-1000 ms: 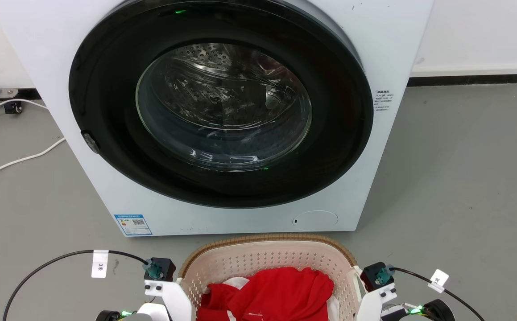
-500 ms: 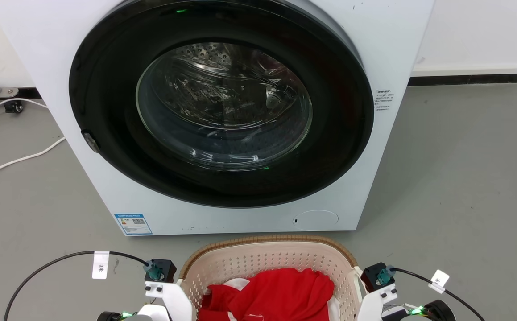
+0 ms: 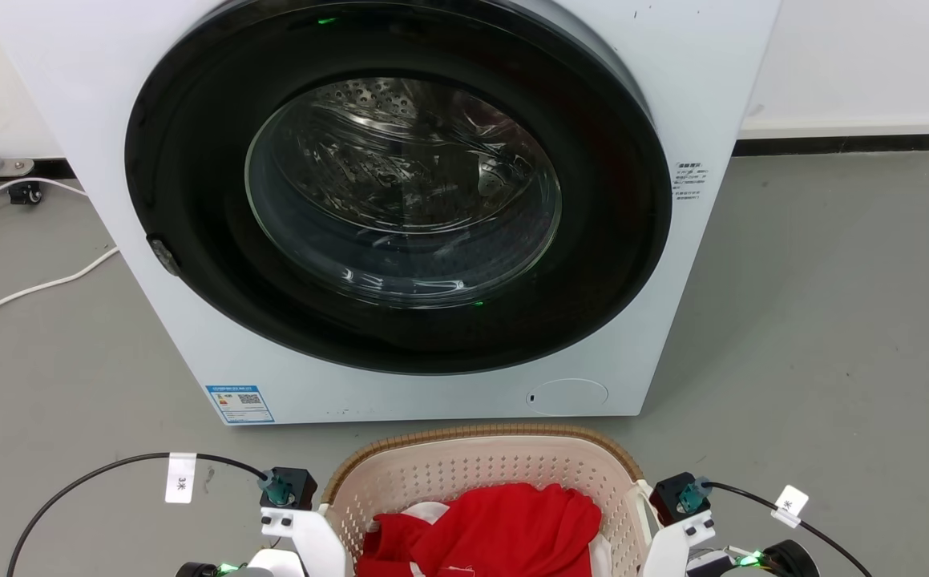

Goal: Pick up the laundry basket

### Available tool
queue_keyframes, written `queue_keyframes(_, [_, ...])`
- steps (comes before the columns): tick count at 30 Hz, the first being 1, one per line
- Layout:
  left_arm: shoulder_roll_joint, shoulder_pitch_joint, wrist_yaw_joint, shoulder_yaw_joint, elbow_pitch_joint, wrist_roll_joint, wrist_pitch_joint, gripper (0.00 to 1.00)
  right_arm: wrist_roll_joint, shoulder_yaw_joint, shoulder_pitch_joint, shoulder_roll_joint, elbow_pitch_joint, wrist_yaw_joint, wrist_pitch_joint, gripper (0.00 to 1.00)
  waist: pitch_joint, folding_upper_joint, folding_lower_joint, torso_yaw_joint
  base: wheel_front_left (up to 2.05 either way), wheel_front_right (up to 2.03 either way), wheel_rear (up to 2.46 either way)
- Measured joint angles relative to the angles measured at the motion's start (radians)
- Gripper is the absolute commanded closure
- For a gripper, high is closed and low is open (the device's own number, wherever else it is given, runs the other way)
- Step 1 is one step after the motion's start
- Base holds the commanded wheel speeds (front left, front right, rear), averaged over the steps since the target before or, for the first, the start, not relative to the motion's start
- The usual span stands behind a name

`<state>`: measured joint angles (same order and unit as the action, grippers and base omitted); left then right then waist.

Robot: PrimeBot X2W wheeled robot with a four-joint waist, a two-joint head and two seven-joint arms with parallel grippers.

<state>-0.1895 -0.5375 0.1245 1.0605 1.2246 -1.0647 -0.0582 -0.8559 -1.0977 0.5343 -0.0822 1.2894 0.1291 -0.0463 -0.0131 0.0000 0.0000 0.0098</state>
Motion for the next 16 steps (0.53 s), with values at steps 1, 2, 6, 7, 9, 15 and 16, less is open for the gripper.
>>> queue_keyframes(1, [0.0,0.0,0.0,0.002,0.0,-0.005,0.0,1.0,-0.001,0.0,0.0,0.0,0.0,0.0,0.0,1.0,0.0,0.0,0.0,0.0,0.0,0.0,0.0])
queue_keyframes(2, [0.0,0.0,0.0,0.004,0.0,-0.005,0.001,1.0,-0.003,-0.001,0.0,0.0,0.0,0.0,-0.001,1.0,0.0,0.0,0.0,0.0,0.0,0.0,0.0])
queue_keyframes(6, [0.0,0.0,0.0,0.013,0.001,-0.014,0.002,1.0,-0.005,-0.002,0.0,-0.001,0.0,0.0,-0.002,1.0,-0.001,0.0,0.0,0.0,0.0,0.0,0.0])
queue_keyframes(7, [0.0,-0.001,0.0,0.015,0.001,-0.014,0.002,1.0,-0.006,-0.002,0.0,-0.002,0.0,0.0,-0.002,1.0,0.0,0.0,0.0,0.0,0.0,0.0,0.0])
queue_keyframes(9, [0.0,-0.002,0.0,0.019,0.001,-0.021,0.005,1.0,-0.006,-0.003,0.0,-0.002,0.0,0.0,-0.002,1.0,0.0,0.0,0.0,0.001,0.0,0.0,0.0])
queue_keyframes(15, [0.0,-0.005,0.0,0.031,0.002,-0.032,0.007,1.0,-0.007,-0.005,0.0,-0.004,0.0,0.0,-0.001,1.0,0.001,0.0,0.0,0.003,0.0,0.0,0.0])
queue_keyframes(16, [0.0,-0.005,0.0,0.033,0.002,-0.034,0.008,1.0,-0.007,-0.006,0.0,-0.004,0.0,0.0,-0.001,1.0,0.001,0.0,0.0,0.004,0.0,0.0,0.0])
